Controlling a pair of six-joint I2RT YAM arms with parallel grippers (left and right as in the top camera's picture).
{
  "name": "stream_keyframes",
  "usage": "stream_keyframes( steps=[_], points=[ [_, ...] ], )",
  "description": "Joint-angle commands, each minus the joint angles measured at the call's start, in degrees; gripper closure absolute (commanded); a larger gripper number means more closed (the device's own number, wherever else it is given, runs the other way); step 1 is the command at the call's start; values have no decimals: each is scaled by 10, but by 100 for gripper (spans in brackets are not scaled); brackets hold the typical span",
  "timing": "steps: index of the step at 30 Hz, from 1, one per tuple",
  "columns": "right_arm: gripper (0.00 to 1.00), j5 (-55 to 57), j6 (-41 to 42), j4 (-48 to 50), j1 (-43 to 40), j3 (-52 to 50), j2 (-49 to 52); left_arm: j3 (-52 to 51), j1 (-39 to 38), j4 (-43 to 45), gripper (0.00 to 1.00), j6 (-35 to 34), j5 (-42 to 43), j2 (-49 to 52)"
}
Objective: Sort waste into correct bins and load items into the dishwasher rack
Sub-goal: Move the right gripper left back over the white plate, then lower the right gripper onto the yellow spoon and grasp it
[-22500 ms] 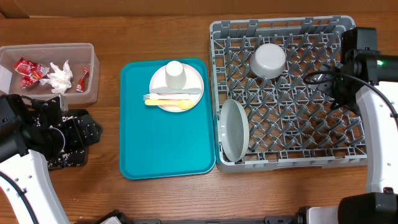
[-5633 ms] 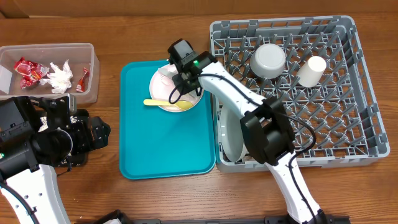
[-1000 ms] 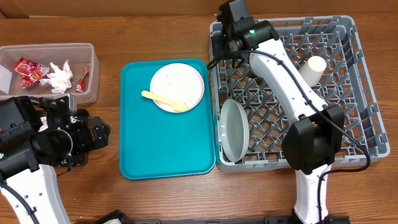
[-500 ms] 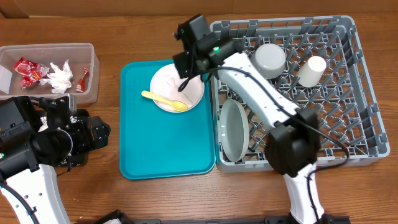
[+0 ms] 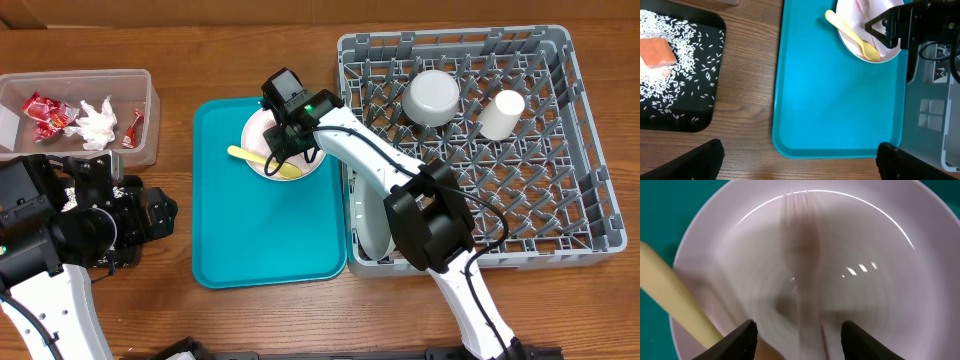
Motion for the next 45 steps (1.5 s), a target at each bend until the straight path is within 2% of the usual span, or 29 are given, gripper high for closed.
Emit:
stream_keyframes(
  steps=[1,7,9,17,19,29,30,32,37,45],
  points=[
    [43,10,-4,1,-3,-3,23,-4,4,2,0,5,6,1],
    [48,28,-4,4,-3,-8,43,-4,4,2,0,5,6,1],
    [52,29,-4,6,-3,-8,48,-4,4,2,0,5,6,1],
    [91,29,-4,6,-4,-7,50,-4,4,2,0,5,6,1],
    [96,29,-4,6,-4,-7,50,-4,4,2,0,5,6,1],
    [96,29,-2,-2,-6,10,47,-4,4,2,0,5,6,1],
    [95,29,-2,-3,-6,10,46,-4,4,2,0,5,6,1],
    [85,29,-2,-5,-6,10,46,-4,4,2,0,5,6,1],
    [85,29,-2,-19,-6,14,37,-4,4,2,0,5,6,1],
    [68,28,-2,-43,-6,23,-3,-4,4,2,0,5,6,1]
  ],
)
